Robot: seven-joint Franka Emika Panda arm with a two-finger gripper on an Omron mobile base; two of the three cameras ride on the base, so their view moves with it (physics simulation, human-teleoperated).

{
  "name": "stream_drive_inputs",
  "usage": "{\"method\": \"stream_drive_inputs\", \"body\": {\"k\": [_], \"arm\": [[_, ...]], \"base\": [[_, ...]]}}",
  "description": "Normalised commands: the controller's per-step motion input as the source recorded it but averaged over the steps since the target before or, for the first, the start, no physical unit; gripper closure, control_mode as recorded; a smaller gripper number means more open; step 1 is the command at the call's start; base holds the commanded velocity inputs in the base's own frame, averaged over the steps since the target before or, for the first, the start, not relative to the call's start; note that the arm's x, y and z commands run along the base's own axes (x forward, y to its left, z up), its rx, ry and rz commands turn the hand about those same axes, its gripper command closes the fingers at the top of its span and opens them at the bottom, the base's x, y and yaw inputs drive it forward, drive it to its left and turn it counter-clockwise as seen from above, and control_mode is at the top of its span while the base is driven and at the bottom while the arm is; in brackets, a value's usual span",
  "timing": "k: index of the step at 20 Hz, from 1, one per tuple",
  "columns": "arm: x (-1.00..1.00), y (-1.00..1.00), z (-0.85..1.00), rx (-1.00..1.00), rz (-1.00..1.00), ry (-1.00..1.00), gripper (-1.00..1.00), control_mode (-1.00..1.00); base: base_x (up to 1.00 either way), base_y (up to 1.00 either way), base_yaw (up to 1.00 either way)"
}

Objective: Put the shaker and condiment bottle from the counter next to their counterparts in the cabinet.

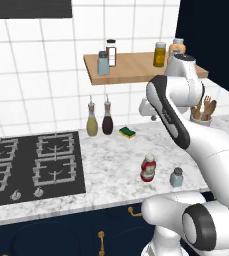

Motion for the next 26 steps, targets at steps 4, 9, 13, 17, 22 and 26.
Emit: {"method": "stream_drive_inputs", "body": {"k": [4, 9, 13, 17, 22, 26], "arm": [[-0.26, -0.15, -0.03, 0.02, 0.0, -0.04, -1.0, -1.0], [-0.53, 0.22, -0.32, 0.01, -0.03, -0.22, -1.0, -1.0], [-0.21, 1.0, -0.41, 0.0, -0.46, -0.21, -1.0, -1.0], [0.01, 1.0, -0.19, -0.05, -0.41, -0.21, -1.0, -1.0], [0.24, 0.51, -0.22, -0.02, -0.86, -0.02, -1.0, -1.0], [0.46, 0.34, -0.03, 0.0, -0.92, 0.0, -1.0, -1.0]], "base": [[0.0, 0.0, 0.0], [0.0, 0.0, 0.0], [0.0, 0.0, 0.0], [0.0, 0.0, 0.0], [0.0, 0.0, 0.0], [0.0, 0.0, 0.0]]}}
